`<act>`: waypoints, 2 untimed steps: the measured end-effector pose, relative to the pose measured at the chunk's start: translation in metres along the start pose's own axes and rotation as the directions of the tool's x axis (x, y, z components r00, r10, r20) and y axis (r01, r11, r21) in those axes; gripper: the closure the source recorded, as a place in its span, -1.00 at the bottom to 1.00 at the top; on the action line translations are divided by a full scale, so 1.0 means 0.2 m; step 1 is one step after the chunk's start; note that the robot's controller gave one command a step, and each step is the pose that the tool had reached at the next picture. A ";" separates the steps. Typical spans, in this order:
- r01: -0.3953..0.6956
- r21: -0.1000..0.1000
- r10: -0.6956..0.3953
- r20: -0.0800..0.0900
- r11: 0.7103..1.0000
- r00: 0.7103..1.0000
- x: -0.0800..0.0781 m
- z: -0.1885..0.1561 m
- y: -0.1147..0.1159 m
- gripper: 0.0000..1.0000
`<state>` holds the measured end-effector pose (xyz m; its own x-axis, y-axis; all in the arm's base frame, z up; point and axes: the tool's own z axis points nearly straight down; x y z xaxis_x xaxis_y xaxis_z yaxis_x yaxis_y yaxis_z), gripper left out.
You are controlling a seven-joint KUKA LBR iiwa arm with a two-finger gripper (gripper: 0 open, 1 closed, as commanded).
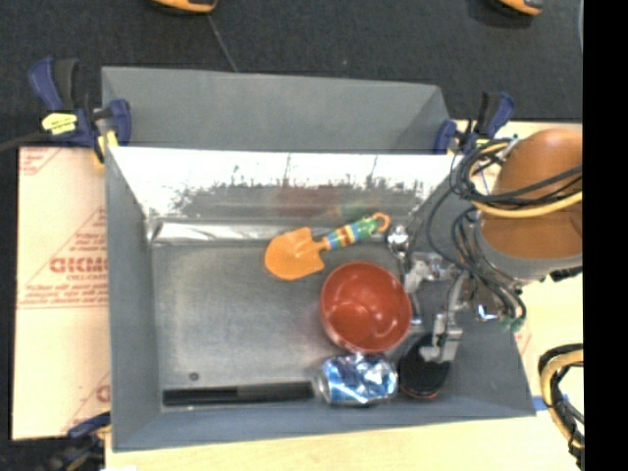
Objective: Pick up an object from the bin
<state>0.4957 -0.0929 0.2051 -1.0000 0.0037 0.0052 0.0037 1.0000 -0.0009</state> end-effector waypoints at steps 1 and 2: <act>0.003 0.001 -0.003 0.008 1.000 1.000 -0.01 -0.02 0.00 -1.00; 0.038 0.002 -0.038 0.008 0.999 0.999 0.04 0.03 -0.01 -1.00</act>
Offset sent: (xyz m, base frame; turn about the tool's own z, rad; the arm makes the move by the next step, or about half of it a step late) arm -0.0165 -0.0037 -0.0146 -0.0679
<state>0.4875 -0.0956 0.1985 -0.9994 -0.0342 -0.0024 -0.0342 0.9994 -0.0027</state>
